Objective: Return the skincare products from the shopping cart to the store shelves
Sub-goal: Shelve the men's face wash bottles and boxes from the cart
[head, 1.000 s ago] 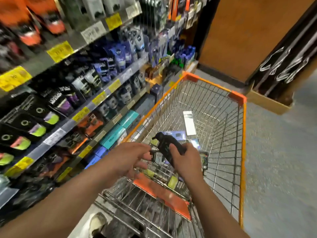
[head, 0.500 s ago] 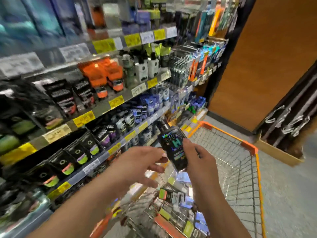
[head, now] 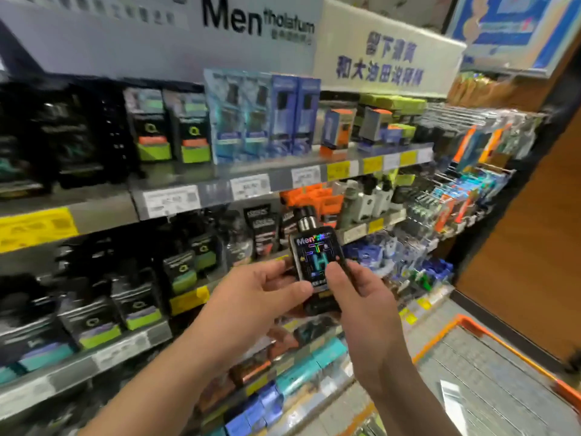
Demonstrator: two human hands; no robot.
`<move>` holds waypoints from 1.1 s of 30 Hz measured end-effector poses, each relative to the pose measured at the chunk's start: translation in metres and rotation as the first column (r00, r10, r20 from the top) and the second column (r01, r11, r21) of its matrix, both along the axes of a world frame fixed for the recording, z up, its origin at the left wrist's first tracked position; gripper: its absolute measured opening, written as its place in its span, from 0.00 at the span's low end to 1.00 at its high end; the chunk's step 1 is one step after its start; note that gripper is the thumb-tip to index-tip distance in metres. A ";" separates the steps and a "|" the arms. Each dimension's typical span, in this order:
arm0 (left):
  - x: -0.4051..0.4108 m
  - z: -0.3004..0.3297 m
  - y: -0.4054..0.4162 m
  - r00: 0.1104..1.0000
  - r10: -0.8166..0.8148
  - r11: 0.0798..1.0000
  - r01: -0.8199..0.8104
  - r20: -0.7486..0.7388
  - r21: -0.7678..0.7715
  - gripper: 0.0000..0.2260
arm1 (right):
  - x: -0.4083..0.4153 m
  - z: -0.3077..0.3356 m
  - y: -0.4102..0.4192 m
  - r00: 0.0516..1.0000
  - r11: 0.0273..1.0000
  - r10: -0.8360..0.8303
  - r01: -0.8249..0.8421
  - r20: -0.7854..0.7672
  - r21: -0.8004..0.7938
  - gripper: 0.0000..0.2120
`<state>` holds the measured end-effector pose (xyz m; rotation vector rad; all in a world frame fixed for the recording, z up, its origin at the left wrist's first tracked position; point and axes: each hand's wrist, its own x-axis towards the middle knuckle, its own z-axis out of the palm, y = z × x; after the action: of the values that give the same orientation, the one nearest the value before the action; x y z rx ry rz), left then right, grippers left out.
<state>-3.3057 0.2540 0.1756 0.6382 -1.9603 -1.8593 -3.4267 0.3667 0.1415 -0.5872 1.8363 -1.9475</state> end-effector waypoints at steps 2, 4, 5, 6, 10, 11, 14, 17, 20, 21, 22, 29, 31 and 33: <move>0.018 0.006 -0.017 0.999 0.031 0.998 -0.032 -0.025 -0.054 0.11 | 0.014 0.010 -0.019 0.996 0.996 0.085 -0.085 -0.019 0.005 0.25; 0.036 0.009 -0.034 0.996 0.071 0.994 -0.074 -0.046 -0.078 0.15 | 0.030 0.020 -0.037 0.988 0.989 0.147 -0.147 -0.052 0.016 0.24; 0.045 0.010 -0.042 0.994 0.091 0.992 -0.095 -0.056 -0.082 0.15 | 0.037 0.024 -0.046 0.983 0.985 0.170 -0.169 -0.069 0.021 0.25; 0.054 0.012 -0.050 0.991 0.112 0.989 -0.118 -0.067 -0.087 0.16 | 0.043 0.028 -0.056 0.978 0.981 0.192 -0.190 -0.083 0.026 0.26; 0.088 0.017 -0.080 0.976 0.185 0.974 -0.198 -0.115 -0.112 0.18 | 0.070 0.043 -0.096 0.954 0.963 0.267 -0.262 -0.137 0.059 0.23; 0.095 0.018 -0.088 0.971 0.207 0.967 -0.222 -0.122 -0.122 0.19 | 0.076 0.046 -0.106 0.948 0.960 0.278 -0.270 -0.154 0.074 0.22; 0.117 0.022 -0.108 0.953 0.273 0.939 -0.293 -0.130 -0.181 0.22 | 0.089 0.054 -0.134 0.915 0.940 0.334 -0.308 -0.226 0.145 0.13; 0.134 0.026 -0.127 0.932 0.340 0.890 -0.363 -0.129 -0.277 0.24 | 0.097 0.066 -0.156 0.867 0.912 0.405 -0.360 -0.291 0.198 0.11; 0.147 0.028 -0.143 0.906 0.398 0.846 -0.423 -0.145 -0.323 0.26 | 0.101 0.079 -0.175 0.821 0.885 0.464 -0.416 -0.332 0.207 0.13; 0.150 0.030 -0.148 0.898 0.413 0.827 -0.439 -0.150 -0.351 0.27 | 0.102 0.083 -0.181 0.807 0.877 0.479 -0.430 -0.346 0.213 0.14; 0.152 0.031 -0.150 0.889 0.429 0.806 -0.456 -0.159 -0.379 0.27 | 0.101 0.086 -0.186 0.792 0.871 0.490 -0.437 -0.364 0.223 0.15; 0.156 0.041 -0.161 0.800 0.562 0.705 -0.596 -0.210 -0.385 0.24 | 0.096 0.104 -0.230 0.743 0.882 0.470 -0.407 -0.476 0.235 0.23; 0.155 0.043 -0.164 0.784 0.578 0.702 -0.619 -0.228 -0.351 0.23 | 0.094 0.109 -0.242 0.745 0.892 0.451 -0.400 -0.491 0.211 0.20; 0.156 0.045 -0.166 0.773 0.585 0.700 -0.634 -0.244 -0.330 0.23 | 0.093 0.115 -0.254 0.751 0.904 0.424 -0.385 -0.505 0.187 0.18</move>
<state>-3.1499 0.0876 0.2203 0.8856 -1.6777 -1.0273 -3.3338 0.1126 0.2566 -1.4990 1.8525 -1.5019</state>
